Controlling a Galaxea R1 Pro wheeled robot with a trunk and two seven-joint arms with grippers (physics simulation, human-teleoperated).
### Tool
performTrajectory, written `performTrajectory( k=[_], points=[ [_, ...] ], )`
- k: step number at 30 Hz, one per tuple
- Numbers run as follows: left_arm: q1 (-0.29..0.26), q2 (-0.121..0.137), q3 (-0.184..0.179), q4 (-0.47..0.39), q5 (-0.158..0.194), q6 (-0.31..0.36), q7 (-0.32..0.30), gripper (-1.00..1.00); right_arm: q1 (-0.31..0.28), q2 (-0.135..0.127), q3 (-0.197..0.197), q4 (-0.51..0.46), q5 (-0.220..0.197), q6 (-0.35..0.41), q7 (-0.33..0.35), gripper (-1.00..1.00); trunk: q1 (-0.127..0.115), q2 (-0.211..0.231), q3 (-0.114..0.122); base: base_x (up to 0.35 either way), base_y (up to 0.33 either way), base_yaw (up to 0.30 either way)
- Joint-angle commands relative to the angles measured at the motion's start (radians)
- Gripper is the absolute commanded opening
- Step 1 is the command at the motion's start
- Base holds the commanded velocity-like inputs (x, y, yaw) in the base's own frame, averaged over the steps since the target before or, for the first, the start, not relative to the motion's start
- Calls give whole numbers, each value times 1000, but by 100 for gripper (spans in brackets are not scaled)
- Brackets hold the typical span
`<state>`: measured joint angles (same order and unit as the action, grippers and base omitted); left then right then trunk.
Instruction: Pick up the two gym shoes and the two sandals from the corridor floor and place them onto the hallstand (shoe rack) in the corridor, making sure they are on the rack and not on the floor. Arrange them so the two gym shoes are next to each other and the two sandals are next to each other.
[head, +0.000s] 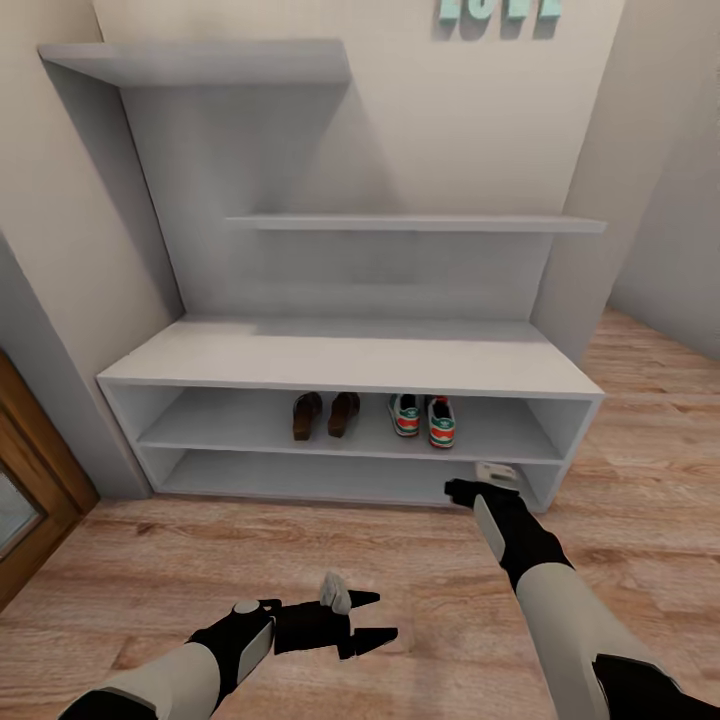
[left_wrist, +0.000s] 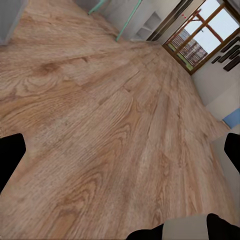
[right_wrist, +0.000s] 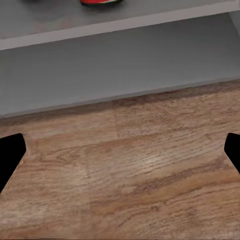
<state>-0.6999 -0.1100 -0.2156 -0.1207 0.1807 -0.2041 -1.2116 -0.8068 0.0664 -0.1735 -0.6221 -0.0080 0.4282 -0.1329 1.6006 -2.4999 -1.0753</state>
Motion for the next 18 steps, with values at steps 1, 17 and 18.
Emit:
performTrajectory(
  k=[1,17,18],
  points=[
    [-1,1,-9,1,8,-6,-1,100,0,1,-4,2,-1,5,24,100,-1,0,3,0,0,0],
    [-1,24,-2,-2,9,-5,-5,100,0,0,-8,249,-2,-151,351,100,-62,112,53,0,0,0],
    [-1,27,-2,-2,9,-5,-5,100,0,-1,-8,262,-1,-166,354,100,-66,119,56,0,0,0]
  ],
)
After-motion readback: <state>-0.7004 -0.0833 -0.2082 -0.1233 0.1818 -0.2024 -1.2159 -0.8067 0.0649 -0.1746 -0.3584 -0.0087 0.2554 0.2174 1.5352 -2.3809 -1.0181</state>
